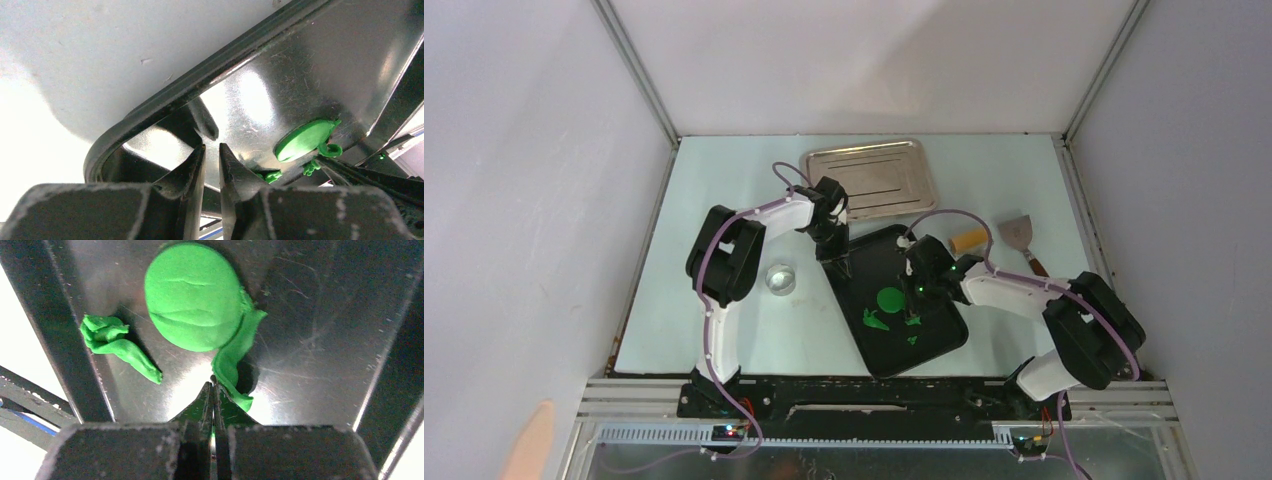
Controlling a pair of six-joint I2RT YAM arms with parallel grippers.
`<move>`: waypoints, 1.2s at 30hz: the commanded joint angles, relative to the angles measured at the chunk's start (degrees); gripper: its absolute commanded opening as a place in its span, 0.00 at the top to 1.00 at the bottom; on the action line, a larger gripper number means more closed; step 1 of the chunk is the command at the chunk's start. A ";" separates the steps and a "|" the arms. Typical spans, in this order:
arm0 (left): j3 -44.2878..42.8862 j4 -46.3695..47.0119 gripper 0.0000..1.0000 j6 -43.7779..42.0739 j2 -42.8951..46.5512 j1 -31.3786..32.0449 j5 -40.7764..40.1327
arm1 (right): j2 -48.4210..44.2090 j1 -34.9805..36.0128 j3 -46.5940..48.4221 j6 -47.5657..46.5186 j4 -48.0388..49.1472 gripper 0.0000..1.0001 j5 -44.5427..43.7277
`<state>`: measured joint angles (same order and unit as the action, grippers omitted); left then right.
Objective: Roll out the dumpling wrappers from the dough
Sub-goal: Remove the dumpling wrapper from the work surface.
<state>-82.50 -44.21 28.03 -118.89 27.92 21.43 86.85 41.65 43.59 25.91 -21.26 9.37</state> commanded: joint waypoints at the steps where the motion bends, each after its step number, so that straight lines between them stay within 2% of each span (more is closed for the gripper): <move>1: 1.09 -0.01 0.78 -1.61 -3.10 -0.59 -6.36 | -2.86 -1.36 -0.79 -1.92 -2.98 1.00 -3.97; 17: 2.19 0.17 0.78 -1.72 -2.36 -0.59 -6.58 | -3.19 -8.26 -0.71 -1.92 -1.24 1.00 -2.84; 24: 2.82 0.65 0.78 -1.61 -2.32 -0.43 -6.23 | -10.99 -8.49 -2.08 0.19 -0.92 1.00 -2.43; 30: 2.84 0.63 0.78 -1.70 -2.12 -0.38 -6.36 | -13.51 -5.74 -2.11 1.11 -1.42 0.97 0.38; 36: 2.61 0.57 0.78 -1.74 -2.42 -0.33 -6.19 | -7.17 -0.14 -2.11 0.58 0.63 1.00 3.57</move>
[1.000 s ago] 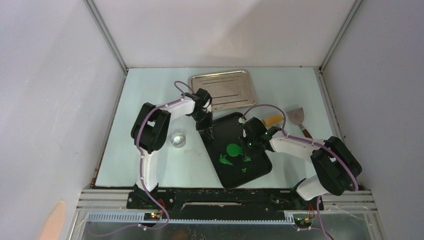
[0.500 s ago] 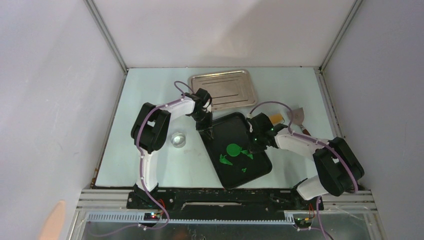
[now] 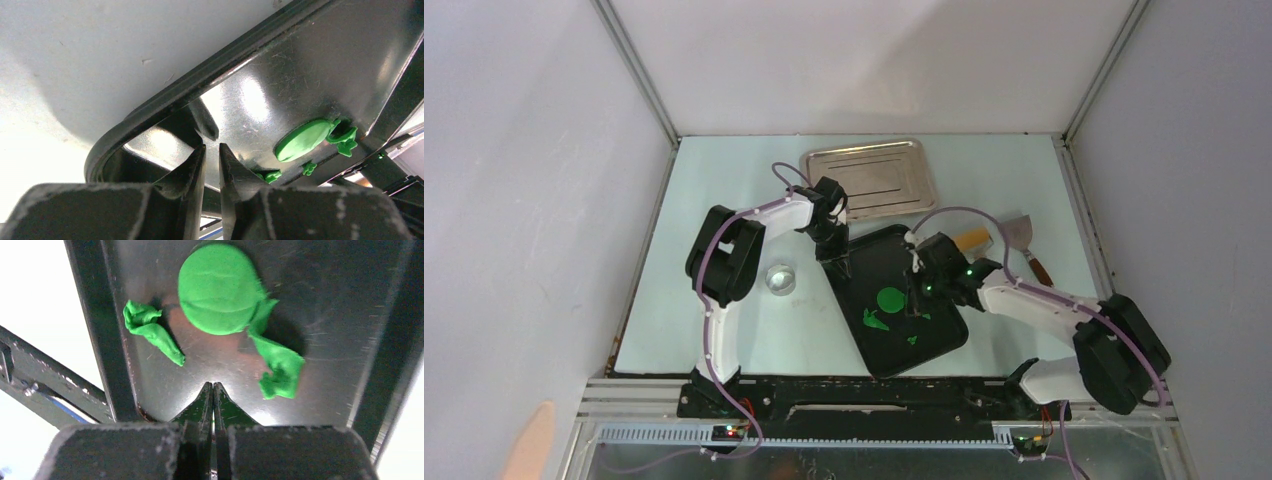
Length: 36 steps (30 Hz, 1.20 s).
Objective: Roll out the dumpling wrappers from the dough
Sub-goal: Remove the dumpling wrapper from the work surface.
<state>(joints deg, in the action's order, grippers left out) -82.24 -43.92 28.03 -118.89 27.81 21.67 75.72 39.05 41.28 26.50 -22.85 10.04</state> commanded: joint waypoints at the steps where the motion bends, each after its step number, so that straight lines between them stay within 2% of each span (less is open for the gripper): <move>1: 2.39 0.31 0.78 -1.68 -2.40 -0.22 -6.46 | 5.22 2.55 0.21 -0.13 2.80 1.00 3.41; 13: 2.81 0.23 0.78 -1.88 -2.78 -0.22 -6.73 | 13.09 -4.30 2.32 -2.90 5.08 1.00 1.93; 36: 2.60 -0.15 0.78 -2.29 -3.08 -0.22 -6.73 | 15.67 -11.41 5.66 -0.53 6.28 1.00 -2.40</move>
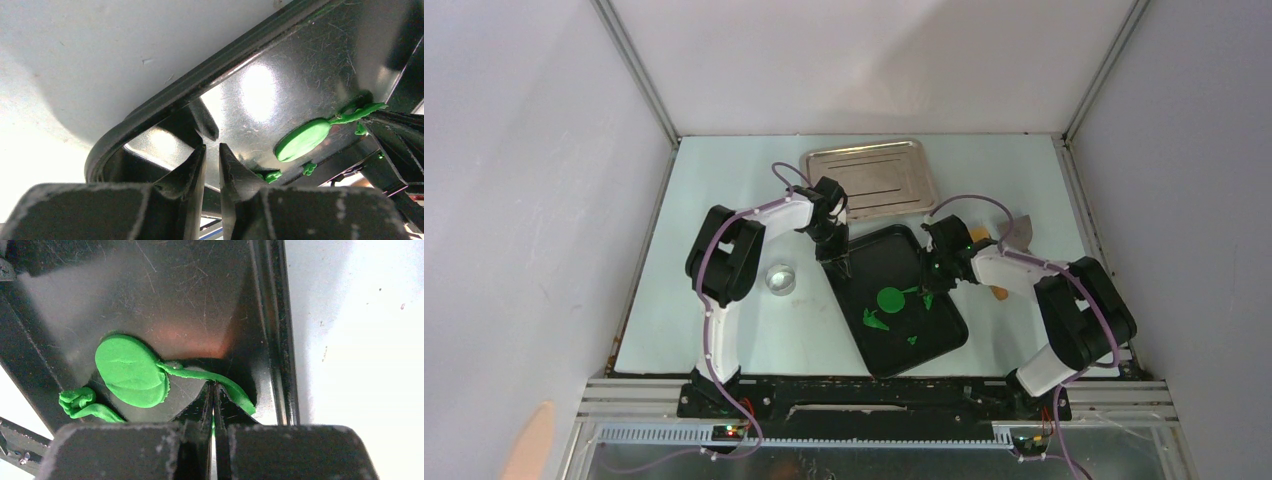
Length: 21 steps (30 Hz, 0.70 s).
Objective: Roll out the dumpling wrappers from the dough
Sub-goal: Remove the dumpling wrapper from the work surface.
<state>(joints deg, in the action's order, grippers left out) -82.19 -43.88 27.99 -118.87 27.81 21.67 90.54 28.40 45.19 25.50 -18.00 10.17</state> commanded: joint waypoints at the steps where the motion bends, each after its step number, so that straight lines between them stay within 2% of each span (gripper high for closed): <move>1: 2.56 -0.24 0.78 -2.24 -3.12 -0.22 -6.73 | 0.86 -1.00 1.74 0.59 1.47 1.00 -2.61; 12: 2.42 -0.16 0.78 -2.21 -2.93 -0.22 -6.65 | -1.31 -2.35 0.27 -0.26 -2.21 1.00 -3.34; 21: 2.34 -0.40 0.78 -2.34 -1.09 -0.13 -6.87 | -12.10 0.46 -6.09 1.52 -8.47 1.00 -1.64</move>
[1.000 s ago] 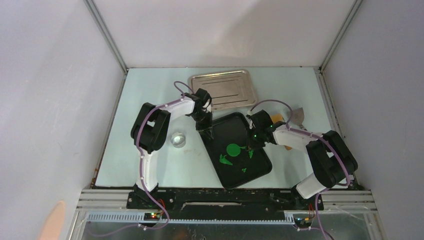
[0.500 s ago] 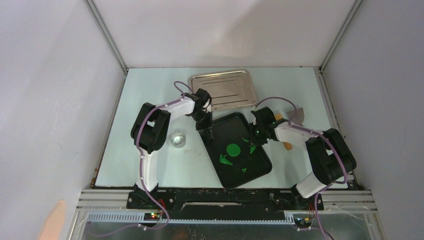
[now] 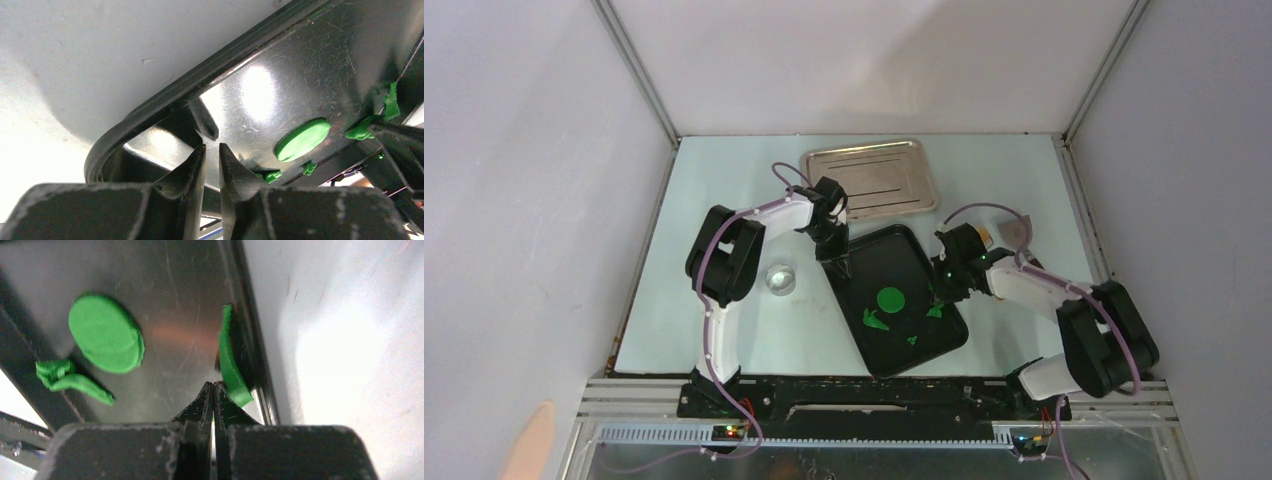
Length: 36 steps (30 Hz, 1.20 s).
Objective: Roll out the dumpling wrappers from the dough
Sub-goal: Remove the dumpling wrapper from the work surface, then pick up the spatula from the center of the board.
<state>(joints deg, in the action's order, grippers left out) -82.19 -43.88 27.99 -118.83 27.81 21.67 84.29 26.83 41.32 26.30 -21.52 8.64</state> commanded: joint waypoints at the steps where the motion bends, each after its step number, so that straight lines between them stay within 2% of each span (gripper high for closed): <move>1: 2.32 -0.45 0.78 -2.47 -0.65 -0.01 -6.90 | -7.27 2.90 -2.85 1.14 -5.77 1.00 0.41; 3: 2.10 -0.71 0.78 -2.52 0.56 0.27 -6.91 | -10.89 4.39 -2.99 2.26 -7.08 0.98 1.12; 8: 2.58 -1.58 0.78 -2.97 4.77 1.28 -6.99 | -17.75 5.94 -2.50 5.98 -6.85 0.71 3.20; 14: 3.22 -2.79 0.77 -3.11 11.04 2.82 -7.95 | -22.00 4.87 0.43 6.89 -7.22 0.65 2.45; 17: 2.68 -3.42 0.77 -3.00 14.13 3.61 -8.12 | -23.81 0.88 2.43 5.12 -8.80 0.61 0.39; 21: 1.47 -4.32 0.76 -2.71 18.67 4.26 -8.16 | -26.08 -7.18 6.11 1.86 -11.29 0.51 -0.94; 24: 1.25 -4.10 0.75 -2.47 22.44 4.27 -8.24 | -24.82 -12.69 8.26 -0.57 -13.24 0.50 4.66; 27: 1.46 -3.21 0.74 -2.17 25.61 4.27 -7.60 | -23.57 -13.20 8.50 -1.64 -13.62 0.50 11.35; 30: 1.74 -2.61 0.73 -2.08 27.75 4.27 -6.78 | -22.17 -13.49 7.90 0.09 -11.72 0.52 23.14; 32: 2.43 -1.76 0.73 -1.91 29.26 4.27 -6.00 | -22.10 -14.80 6.16 3.39 -6.85 0.65 32.67; 34: 3.36 -1.01 0.73 -1.96 30.80 4.27 -5.11 | -21.54 -16.28 5.54 7.19 -3.87 0.92 38.88; 35: 3.79 -0.59 0.73 -1.94 31.64 4.27 -4.76 | -21.01 -17.03 5.53 8.48 -2.97 1.00 40.91; 36: 3.94 -0.57 0.73 -1.91 32.21 4.27 -4.52 | -20.20 -17.89 5.54 9.61 -2.28 1.00 42.68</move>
<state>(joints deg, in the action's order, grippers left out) -78.98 -46.70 26.46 -90.98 31.97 15.14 62.65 11.66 47.00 29.89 -30.33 35.57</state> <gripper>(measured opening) 0.266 0.055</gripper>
